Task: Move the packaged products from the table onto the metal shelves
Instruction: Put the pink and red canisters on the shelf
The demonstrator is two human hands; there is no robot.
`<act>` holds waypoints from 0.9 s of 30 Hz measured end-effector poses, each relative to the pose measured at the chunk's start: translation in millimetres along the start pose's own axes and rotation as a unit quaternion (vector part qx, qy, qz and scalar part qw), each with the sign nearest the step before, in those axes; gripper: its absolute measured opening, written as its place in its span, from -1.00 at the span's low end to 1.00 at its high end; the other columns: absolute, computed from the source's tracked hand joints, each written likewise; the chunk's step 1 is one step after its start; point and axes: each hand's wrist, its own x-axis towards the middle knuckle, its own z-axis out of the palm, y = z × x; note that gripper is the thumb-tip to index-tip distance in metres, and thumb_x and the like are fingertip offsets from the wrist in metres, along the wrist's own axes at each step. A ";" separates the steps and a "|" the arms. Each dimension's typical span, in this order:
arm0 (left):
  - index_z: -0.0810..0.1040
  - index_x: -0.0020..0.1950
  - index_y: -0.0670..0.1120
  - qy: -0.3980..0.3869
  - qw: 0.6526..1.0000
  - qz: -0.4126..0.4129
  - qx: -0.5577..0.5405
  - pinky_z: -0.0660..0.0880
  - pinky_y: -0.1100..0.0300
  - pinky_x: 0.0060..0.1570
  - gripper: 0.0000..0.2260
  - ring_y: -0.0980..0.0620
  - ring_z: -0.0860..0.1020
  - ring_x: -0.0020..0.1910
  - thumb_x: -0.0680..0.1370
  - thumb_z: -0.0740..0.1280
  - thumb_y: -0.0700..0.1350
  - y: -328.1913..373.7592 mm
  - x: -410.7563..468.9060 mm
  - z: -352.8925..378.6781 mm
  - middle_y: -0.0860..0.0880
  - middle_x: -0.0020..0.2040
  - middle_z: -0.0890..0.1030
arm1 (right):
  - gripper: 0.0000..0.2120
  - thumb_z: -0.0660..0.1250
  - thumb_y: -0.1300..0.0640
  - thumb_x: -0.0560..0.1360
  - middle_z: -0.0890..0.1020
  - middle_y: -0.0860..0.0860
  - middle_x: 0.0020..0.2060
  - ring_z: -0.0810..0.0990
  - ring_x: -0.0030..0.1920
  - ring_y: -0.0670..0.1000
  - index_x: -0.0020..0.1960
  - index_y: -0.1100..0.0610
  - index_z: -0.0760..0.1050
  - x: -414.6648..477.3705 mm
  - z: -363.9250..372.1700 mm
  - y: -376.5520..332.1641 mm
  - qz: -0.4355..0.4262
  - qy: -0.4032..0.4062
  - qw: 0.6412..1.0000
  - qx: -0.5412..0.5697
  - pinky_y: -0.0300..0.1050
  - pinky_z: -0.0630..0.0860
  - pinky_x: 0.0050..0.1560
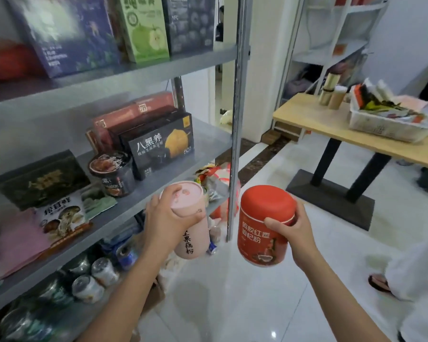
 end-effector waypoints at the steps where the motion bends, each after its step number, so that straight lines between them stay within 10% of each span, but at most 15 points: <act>1: 0.40 0.17 0.30 0.017 1.000 0.001 -0.002 0.43 0.04 0.07 -0.41 -0.05 0.39 0.18 0.23 0.57 0.08 9.1 7.5 11.0 0.06 0.11 0.38 | -0.14 0.55 -0.19 -0.01 0.51 -0.17 0.15 0.56 0.09 -0.07 0.24 -0.23 0.32 18.4 -8.8 -3.5 -0.003 -0.008 1.000 -0.008 -0.25 0.55 -0.17; 15: 0.41 0.26 0.19 0.238 0.970 -0.048 0.015 0.42 -0.05 0.16 -0.33 -0.05 0.35 0.18 0.22 0.60 0.04 37.6 146.1 92.7 -0.01 0.15 0.41 | -0.06 0.61 -0.16 0.01 0.44 -0.21 0.21 0.53 0.11 -0.18 0.32 -0.20 0.29 253.5 8.5 1.4 -0.047 -0.146 0.987 -0.041 -0.28 0.53 -0.11; 27: 0.41 0.36 0.06 0.268 0.944 -0.140 0.135 0.36 -0.01 0.17 -0.30 -0.10 0.26 0.30 0.27 0.57 0.05 23.0 227.9 123.6 -0.08 0.30 0.34 | 0.02 0.64 -0.08 0.02 0.45 -0.13 0.25 0.50 0.21 -0.03 0.40 -0.13 0.27 396.9 87.5 -5.4 -0.064 -0.265 0.959 -0.077 0.06 0.53 0.18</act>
